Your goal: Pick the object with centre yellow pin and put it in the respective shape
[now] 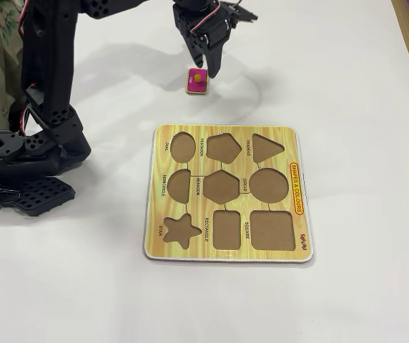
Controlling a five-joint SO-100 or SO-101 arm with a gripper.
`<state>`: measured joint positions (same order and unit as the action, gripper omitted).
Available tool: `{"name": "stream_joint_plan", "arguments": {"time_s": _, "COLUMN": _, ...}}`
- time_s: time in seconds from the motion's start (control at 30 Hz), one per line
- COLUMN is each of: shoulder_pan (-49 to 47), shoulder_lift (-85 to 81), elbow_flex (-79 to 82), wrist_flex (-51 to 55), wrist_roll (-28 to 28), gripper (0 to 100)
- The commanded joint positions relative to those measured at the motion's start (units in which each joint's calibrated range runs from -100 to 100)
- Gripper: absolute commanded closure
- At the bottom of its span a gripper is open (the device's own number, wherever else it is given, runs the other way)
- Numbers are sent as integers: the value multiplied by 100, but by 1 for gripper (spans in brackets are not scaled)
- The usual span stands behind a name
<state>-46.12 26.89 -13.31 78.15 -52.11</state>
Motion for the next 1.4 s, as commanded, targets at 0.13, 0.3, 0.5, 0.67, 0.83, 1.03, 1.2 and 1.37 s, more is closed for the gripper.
{"name": "stream_joint_plan", "arguments": {"time_s": 0.13, "shoulder_pan": -134, "shoulder_lift": -61, "elbow_flex": 0, "wrist_flex": 50, "wrist_roll": -9, "gripper": 88}}
{"name": "stream_joint_plan", "arguments": {"time_s": 0.3, "shoulder_pan": -154, "shoulder_lift": -61, "elbow_flex": 180, "wrist_flex": 33, "wrist_roll": -9, "gripper": 88}}
{"name": "stream_joint_plan", "arguments": {"time_s": 0.5, "shoulder_pan": -281, "shoulder_lift": -61, "elbow_flex": 189, "wrist_flex": 33, "wrist_roll": -30, "gripper": 88}}
{"name": "stream_joint_plan", "arguments": {"time_s": 0.67, "shoulder_pan": -251, "shoulder_lift": -61, "elbow_flex": 351, "wrist_flex": 7, "wrist_roll": -30, "gripper": 88}}
{"name": "stream_joint_plan", "arguments": {"time_s": 0.83, "shoulder_pan": -251, "shoulder_lift": -70, "elbow_flex": 369, "wrist_flex": -45, "wrist_roll": -4, "gripper": 88}}
{"name": "stream_joint_plan", "arguments": {"time_s": 1.03, "shoulder_pan": -173, "shoulder_lift": -70, "elbow_flex": 297, "wrist_flex": -53, "wrist_roll": 7, "gripper": 88}}
{"name": "stream_joint_plan", "arguments": {"time_s": 1.2, "shoulder_pan": -154, "shoulder_lift": -112, "elbow_flex": 279, "wrist_flex": -62, "wrist_roll": 7, "gripper": 88}}
{"name": "stream_joint_plan", "arguments": {"time_s": 1.37, "shoulder_pan": -154, "shoulder_lift": -128, "elbow_flex": 279, "wrist_flex": -62, "wrist_roll": 7, "gripper": 88}}
